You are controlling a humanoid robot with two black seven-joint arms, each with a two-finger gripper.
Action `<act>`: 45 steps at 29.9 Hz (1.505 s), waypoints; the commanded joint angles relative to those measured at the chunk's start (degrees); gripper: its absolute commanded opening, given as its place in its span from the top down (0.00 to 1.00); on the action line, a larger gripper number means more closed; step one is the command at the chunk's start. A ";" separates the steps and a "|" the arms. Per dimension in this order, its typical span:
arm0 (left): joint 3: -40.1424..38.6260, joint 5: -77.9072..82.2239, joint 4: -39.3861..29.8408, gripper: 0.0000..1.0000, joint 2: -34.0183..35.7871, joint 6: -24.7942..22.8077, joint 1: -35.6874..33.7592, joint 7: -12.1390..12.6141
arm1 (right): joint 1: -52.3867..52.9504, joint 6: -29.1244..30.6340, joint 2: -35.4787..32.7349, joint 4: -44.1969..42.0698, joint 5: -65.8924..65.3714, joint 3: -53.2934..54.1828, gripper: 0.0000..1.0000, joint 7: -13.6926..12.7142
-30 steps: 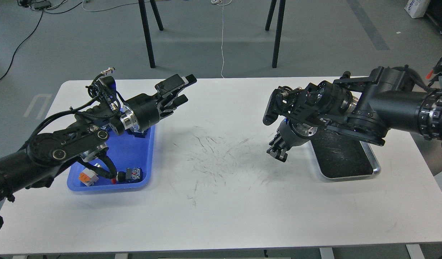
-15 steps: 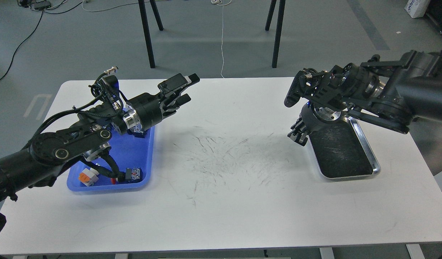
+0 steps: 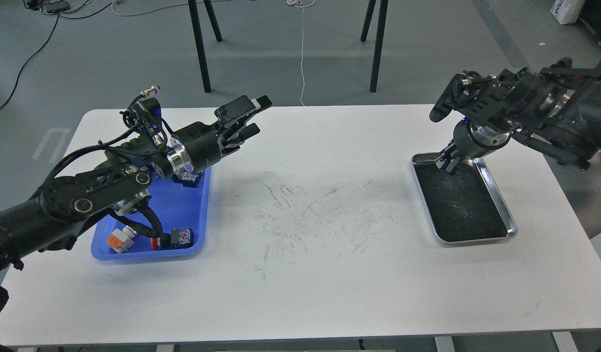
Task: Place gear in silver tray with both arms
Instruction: 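Lift the gear with the right gripper over the silver tray, then release the gear into the silver tray with the right gripper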
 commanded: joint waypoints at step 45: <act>-0.36 0.97 -0.04 0.00 -1.24 -0.09 0.67 0.00 | -18.43 -3.66 -0.64 -18.83 0.28 18.51 0.80 0.00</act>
